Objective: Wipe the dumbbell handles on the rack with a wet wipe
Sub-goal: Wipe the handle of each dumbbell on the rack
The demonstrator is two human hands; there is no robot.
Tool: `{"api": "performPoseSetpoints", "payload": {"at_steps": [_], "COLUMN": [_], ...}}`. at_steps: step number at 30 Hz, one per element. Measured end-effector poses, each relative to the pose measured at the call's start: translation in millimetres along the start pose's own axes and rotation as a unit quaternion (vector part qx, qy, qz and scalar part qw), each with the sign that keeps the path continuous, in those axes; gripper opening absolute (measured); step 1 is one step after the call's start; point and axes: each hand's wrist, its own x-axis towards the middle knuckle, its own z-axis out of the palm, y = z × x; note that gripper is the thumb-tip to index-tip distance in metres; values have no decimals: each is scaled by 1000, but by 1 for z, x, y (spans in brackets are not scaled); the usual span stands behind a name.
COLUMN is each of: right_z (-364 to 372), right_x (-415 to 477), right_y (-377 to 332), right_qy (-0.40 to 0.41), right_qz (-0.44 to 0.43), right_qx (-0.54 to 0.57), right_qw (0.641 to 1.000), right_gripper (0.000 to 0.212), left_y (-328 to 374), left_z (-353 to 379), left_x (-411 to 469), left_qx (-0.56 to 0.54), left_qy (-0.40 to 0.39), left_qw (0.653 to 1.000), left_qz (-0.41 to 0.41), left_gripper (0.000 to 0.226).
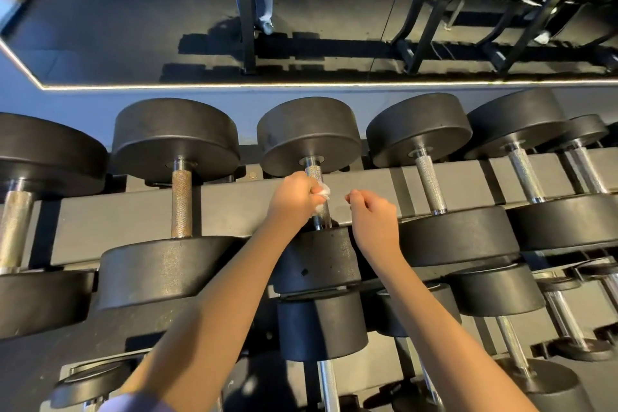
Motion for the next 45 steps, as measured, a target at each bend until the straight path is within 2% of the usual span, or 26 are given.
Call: {"api": "performPoseSetpoints", "payload": {"at_steps": [4, 12, 15, 17, 19, 21, 25, 29, 32, 37, 40, 45], "right_z": [0, -7, -19, -27, -35, -43, -62, -82, -98, -125, -136, -139], "right_x": [-2, -17, -33, -41, -50, -59, -82, -99, -114, -142, -154, -162], "right_y": [0, 15, 22, 29, 36, 47, 84, 136, 173, 232, 262, 316], "right_qy": [0, -8, -1, 2, -5, -1, 23, 38, 30, -21, -46, -94], "right_qz": [4, 5, -7, -20, -10, 17, 62, 112, 103, 116, 106, 71], "right_qx": [-2, 34, 44, 39, 37, 47, 69, 46, 26, 4, -10, -82], "right_qw": [1000, 999, 999, 999, 999, 999, 995, 992, 994, 993, 993, 990], "right_gripper": [37, 28, 23, 26, 30, 30, 27, 25, 22, 22, 15, 21], "left_y": [-4, 1, 10, 21, 35, 53, 81, 94, 93, 75, 68, 56], "left_z": [-1, -11, -12, -16, -20, -23, -6, 45, 95, 180, 222, 286], "left_x": [-6, -15, -17, -23, -33, -52, -95, -137, -158, -189, -207, -215], "left_qx": [-20, -8, -25, -62, -73, -90, -101, -46, -27, -69, -130, -171], "left_qy": [-53, -149, -108, -36, 50, 100, 77, 37, -16, -68, -58, -31], "left_qw": [998, 989, 994, 997, 996, 990, 985, 986, 993, 994, 984, 971], "left_qz": [-22, -15, -18, -20, 11, 50, 118, 154, 114, -52, -107, -166], "left_gripper": [6, 21, 18, 13, 15, 17, 14, 17, 19, 22, 20, 17]}}
